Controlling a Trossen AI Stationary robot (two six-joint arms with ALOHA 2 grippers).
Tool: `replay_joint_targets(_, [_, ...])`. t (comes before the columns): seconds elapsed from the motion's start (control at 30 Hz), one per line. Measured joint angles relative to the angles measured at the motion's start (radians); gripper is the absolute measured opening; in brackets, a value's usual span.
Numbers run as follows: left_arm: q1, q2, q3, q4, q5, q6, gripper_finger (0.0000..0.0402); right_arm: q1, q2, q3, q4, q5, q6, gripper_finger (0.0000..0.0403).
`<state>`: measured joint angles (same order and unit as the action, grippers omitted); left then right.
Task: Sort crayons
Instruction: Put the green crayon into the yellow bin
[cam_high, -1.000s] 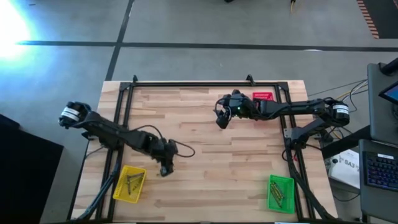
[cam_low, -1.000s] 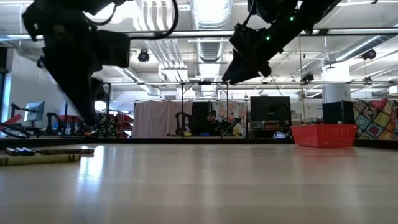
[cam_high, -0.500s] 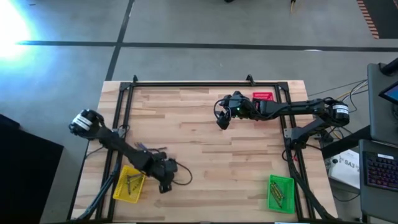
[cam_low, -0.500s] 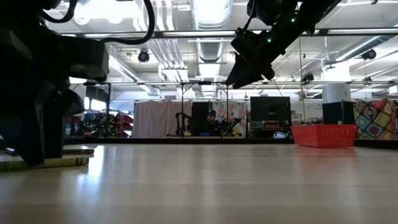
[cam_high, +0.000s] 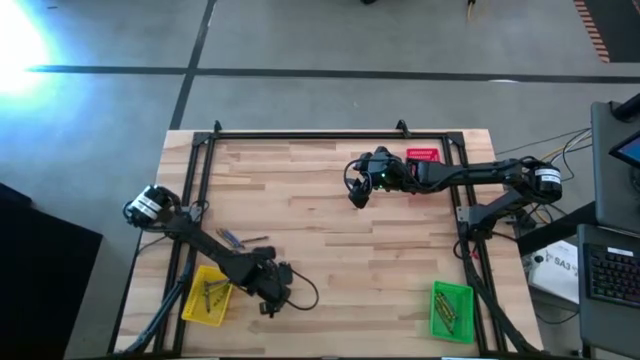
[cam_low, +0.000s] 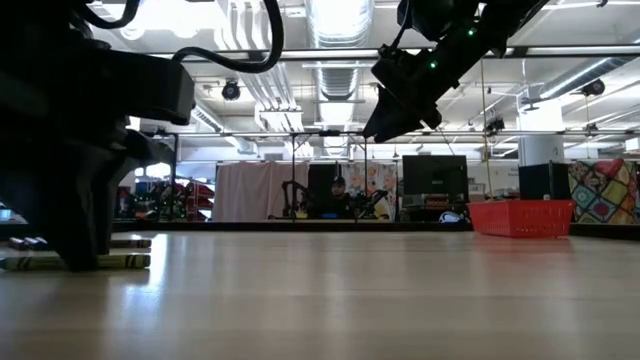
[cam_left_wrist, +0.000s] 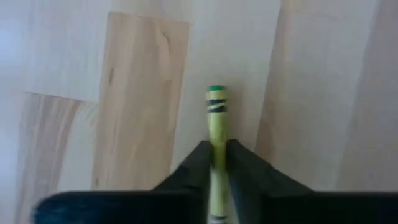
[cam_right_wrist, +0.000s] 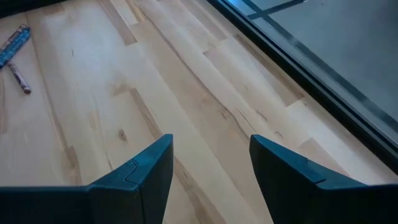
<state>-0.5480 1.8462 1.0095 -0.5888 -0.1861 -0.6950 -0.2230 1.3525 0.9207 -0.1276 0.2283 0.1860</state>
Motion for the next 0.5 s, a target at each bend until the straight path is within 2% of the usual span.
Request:
replay_joint_targets(0.07, [0.0,-0.001,0.0,-0.006,-0.008,0.002,0.0009,0.0,0.0,0.0,0.0,0.0,0.0,0.0203])
replay_joint_targets(0.3, [0.002,-0.054,-0.006,-0.038,-0.034,0.004,0.0007,0.0,0.0,0.0,0.008,0.008,-0.003,0.0203])
replay_joint_targets(0.5, [0.012,-0.162,-0.009,-0.168,-0.107,-0.029,0.0002,0.0,0.0,0.001,0.013,0.008,-0.003,0.0203])
